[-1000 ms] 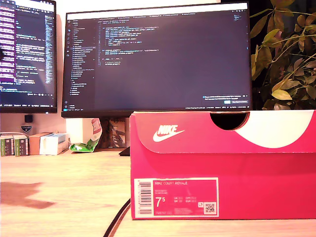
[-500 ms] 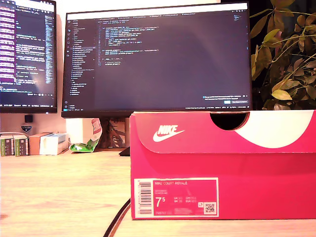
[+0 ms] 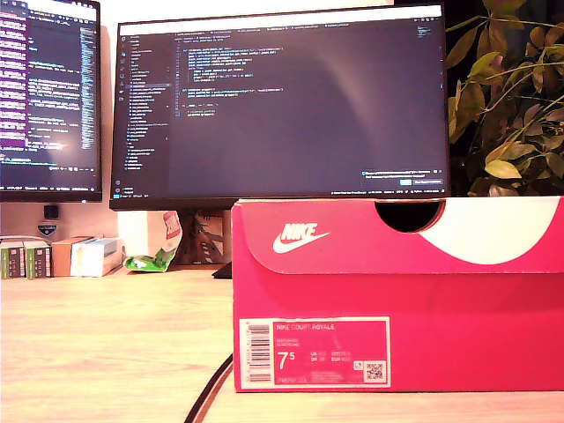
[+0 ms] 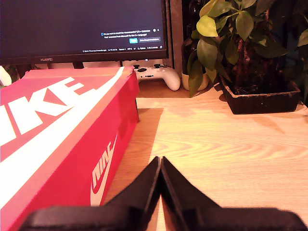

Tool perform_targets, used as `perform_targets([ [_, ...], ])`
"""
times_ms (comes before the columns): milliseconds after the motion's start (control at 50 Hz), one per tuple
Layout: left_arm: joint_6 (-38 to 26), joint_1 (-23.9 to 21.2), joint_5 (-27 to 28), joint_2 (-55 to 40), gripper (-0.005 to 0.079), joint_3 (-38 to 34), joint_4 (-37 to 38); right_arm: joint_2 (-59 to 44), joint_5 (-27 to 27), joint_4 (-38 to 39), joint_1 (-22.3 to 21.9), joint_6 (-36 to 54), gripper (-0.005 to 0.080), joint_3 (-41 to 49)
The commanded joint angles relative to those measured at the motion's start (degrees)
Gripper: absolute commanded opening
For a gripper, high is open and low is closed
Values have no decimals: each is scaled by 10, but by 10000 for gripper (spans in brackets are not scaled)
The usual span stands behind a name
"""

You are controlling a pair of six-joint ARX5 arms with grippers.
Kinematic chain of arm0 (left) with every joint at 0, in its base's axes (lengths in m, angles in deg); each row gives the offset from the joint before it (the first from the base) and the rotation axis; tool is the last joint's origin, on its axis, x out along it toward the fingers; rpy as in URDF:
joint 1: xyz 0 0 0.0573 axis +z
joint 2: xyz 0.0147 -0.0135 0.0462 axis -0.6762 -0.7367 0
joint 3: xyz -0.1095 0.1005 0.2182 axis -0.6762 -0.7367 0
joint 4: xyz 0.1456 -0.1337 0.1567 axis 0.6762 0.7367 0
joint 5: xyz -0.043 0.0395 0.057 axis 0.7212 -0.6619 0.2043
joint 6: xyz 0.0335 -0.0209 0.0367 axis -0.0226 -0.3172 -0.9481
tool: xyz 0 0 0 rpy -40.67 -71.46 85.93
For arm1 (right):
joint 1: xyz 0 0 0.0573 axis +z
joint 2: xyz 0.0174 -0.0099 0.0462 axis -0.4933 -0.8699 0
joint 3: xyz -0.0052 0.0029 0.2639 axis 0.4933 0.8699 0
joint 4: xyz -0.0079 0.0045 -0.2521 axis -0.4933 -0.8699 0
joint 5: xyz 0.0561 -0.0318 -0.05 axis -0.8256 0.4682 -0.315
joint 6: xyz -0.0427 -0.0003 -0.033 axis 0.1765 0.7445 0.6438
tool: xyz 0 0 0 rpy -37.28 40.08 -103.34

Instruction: Close the red shoebox by pushing the lid with your left arm and holding the box in place with your right arm

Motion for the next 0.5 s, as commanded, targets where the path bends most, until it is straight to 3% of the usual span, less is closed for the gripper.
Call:
perform_targets([
  [0, -10, 3, 1, 17, -19, -23, -6, 3, 0, 4, 3, 3, -12, 13],
  [480, -20, 4, -3, 113, -19, -99, -6, 3, 0, 4, 3, 3, -12, 13],
])
